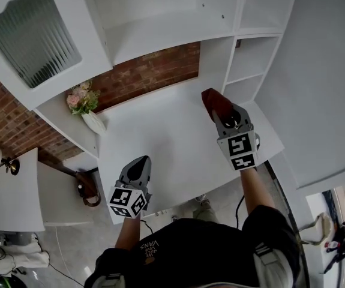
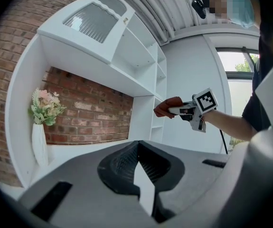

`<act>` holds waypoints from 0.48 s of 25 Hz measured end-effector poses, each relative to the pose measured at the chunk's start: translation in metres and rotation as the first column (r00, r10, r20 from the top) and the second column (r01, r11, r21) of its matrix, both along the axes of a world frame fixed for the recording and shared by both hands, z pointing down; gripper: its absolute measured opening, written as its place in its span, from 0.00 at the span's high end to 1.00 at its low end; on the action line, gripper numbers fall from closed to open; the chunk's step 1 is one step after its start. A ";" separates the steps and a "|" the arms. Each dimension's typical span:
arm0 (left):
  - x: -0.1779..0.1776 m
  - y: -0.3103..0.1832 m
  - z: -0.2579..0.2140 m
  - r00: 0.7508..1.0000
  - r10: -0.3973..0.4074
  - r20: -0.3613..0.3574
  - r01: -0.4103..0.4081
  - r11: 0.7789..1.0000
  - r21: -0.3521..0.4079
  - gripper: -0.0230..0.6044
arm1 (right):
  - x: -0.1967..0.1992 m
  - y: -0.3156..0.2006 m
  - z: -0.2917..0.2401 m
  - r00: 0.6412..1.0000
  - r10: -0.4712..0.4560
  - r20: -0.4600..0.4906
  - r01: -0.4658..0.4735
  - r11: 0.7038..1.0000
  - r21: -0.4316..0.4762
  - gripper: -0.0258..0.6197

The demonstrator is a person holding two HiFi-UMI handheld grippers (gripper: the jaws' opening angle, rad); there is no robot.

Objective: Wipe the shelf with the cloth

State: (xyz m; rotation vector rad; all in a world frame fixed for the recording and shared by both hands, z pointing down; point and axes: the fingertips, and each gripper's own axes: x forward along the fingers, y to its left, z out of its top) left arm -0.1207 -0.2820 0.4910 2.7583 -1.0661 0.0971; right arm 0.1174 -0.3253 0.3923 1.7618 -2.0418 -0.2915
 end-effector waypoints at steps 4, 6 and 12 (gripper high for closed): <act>-0.009 0.002 0.005 1.000 -0.015 0.007 0.016 1.000 -0.007 0.95 | -0.024 0.016 0.031 0.997 -0.009 0.081 0.011 0.999 -0.031 0.82; -0.011 0.004 0.009 1.000 -0.018 0.010 0.018 1.000 -0.013 0.95 | -0.037 0.025 0.046 0.993 -0.012 0.114 0.018 0.999 -0.045 0.82; -0.011 0.013 0.018 1.000 -0.013 0.007 0.013 0.999 -0.031 0.95 | -0.059 0.054 0.084 0.979 -0.017 0.202 0.032 0.997 -0.071 0.82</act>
